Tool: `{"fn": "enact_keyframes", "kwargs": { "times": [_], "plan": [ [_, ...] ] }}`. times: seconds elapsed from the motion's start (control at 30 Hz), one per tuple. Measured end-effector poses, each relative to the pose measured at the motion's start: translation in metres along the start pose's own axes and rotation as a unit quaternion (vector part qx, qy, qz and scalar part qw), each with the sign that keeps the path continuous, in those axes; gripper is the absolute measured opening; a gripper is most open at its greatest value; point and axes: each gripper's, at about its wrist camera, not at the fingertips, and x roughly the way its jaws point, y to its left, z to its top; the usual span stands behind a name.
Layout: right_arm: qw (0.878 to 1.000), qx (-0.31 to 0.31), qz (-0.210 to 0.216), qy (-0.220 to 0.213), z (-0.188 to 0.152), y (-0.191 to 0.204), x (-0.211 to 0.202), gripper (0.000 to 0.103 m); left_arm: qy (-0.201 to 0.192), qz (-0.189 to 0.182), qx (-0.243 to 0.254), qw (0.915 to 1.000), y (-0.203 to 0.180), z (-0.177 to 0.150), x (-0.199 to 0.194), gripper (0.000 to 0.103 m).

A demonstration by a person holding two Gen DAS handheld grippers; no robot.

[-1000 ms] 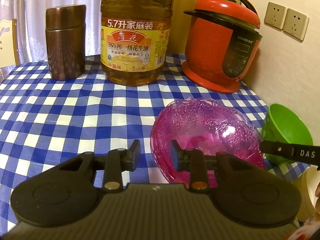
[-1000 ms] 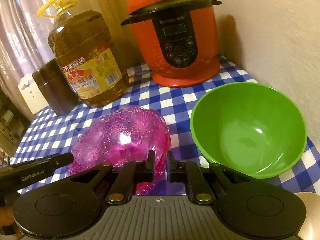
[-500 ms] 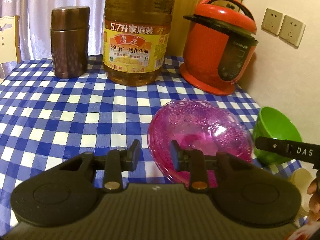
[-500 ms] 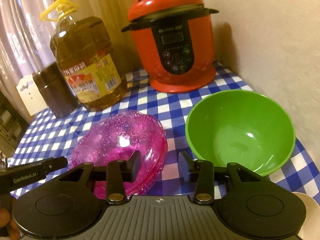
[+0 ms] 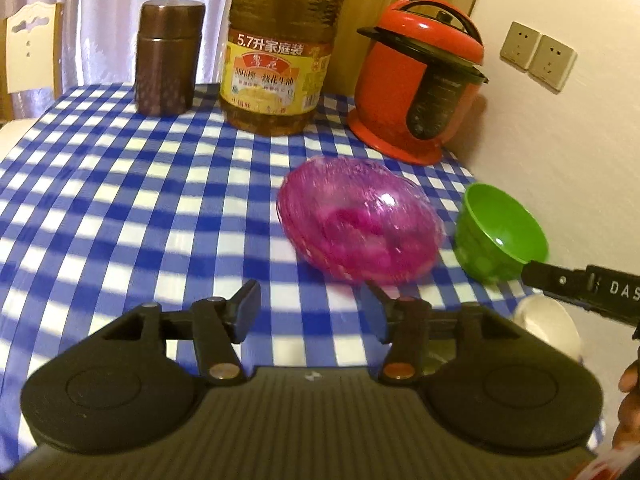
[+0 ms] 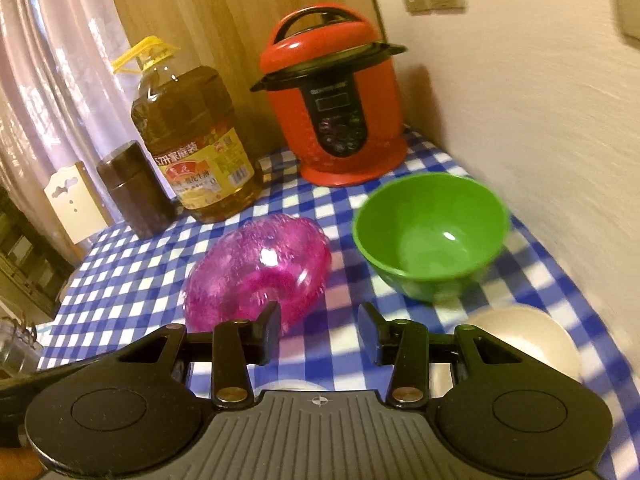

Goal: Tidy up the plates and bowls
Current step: 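Open both tools, release the plate stack and move toward the white bowl, then close both tools on the rim of the white bowl stack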

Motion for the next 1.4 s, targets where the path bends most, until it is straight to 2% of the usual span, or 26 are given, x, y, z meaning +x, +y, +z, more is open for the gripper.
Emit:
{"fn": "enact_keyframes", "kwargs": {
  "times": [0.4, 0.5, 0.7, 0.87, 1.17, 1.4],
  "plan": [
    [0.998, 0.032, -0.048, 0.03, -0.045, -0.034, -0.095, 0.043, 0.016, -0.033, 0.031, 0.9988, -0.066, -0.034, -0.064, 0.062],
    [0.997, 0.04, -0.061, 0.03, -0.052, -0.047, -0.114, 0.043, 0.025, -0.045, 0.049, 0.9975, -0.088, -0.041, -0.07, 0.067],
    [0.995, 0.045, -0.083, 0.027, -0.053, -0.07, -0.143, 0.043, 0.051, -0.065, 0.07, 0.9941, -0.124, -0.052, -0.072, 0.067],
    [0.994, 0.061, -0.091, 0.021, -0.051, -0.087, -0.156, 0.043, 0.06, -0.075, 0.081, 0.9921, -0.146, -0.053, -0.068, 0.067],
    [0.992, 0.082, -0.098, 0.013, -0.048, -0.111, -0.162, 0.043, 0.042, -0.075, 0.079, 0.9931, -0.171, -0.046, -0.058, 0.067],
    [0.989, 0.102, -0.103, 0.01, -0.045, -0.13, -0.157, 0.043, 0.014, -0.078, 0.119, 0.9898, -0.19, -0.042, -0.041, 0.067]
  ]
}}
